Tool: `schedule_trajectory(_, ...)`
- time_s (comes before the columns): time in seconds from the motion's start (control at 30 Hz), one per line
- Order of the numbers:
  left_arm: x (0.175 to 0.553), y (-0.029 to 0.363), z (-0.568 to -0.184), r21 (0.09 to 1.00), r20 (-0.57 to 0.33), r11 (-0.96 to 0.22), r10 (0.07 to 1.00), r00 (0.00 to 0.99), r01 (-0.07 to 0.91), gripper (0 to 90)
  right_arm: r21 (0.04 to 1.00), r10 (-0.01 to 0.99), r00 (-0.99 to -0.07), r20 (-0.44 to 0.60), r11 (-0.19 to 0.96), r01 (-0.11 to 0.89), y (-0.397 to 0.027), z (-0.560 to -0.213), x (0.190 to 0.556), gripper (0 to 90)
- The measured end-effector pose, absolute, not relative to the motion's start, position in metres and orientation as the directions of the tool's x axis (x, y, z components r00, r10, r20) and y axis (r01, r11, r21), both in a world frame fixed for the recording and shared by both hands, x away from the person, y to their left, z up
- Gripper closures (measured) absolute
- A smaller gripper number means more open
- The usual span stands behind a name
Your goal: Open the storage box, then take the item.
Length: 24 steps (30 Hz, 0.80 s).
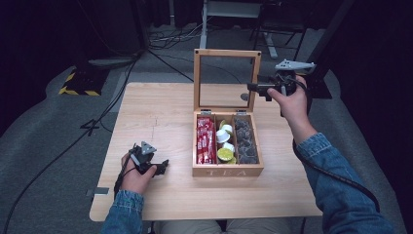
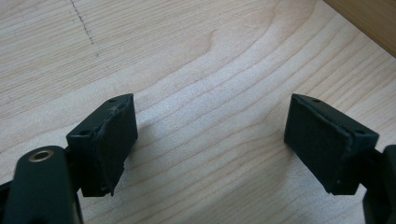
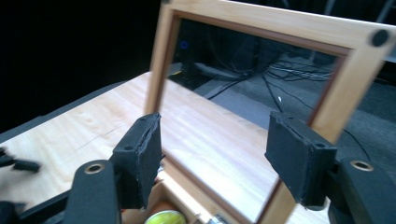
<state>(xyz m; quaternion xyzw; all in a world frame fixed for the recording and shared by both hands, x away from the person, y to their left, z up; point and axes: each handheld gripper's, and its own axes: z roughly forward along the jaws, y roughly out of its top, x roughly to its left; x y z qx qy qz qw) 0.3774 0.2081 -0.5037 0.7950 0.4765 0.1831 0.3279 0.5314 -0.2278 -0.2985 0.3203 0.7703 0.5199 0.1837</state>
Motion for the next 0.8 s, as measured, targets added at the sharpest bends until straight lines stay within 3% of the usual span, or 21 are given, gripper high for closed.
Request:
schedule_trajectory(0.37,0.379,0.207,-0.504,0.695,-0.023,-0.330,0.878,0.479,0.639,17.5,0.911,0.600,-0.798,0.065,0.290,0.292,-0.206,-0.299,0.497,38.7)
schedule_trajectory(0.63,0.378,0.207,-0.504,0.695,-0.019,-0.332,0.878,0.479,0.637,17.7,0.896,0.553,-0.832,0.047,0.345,0.280,-0.184,-0.306,0.478,28.6)
schedule_trajectory(0.8,0.378,0.207,-0.504,0.696,-0.020,-0.331,0.879,0.477,0.638,17.7,0.890,0.523,-0.852,0.017,0.380,0.251,-0.169,-0.313,0.470,27.7)
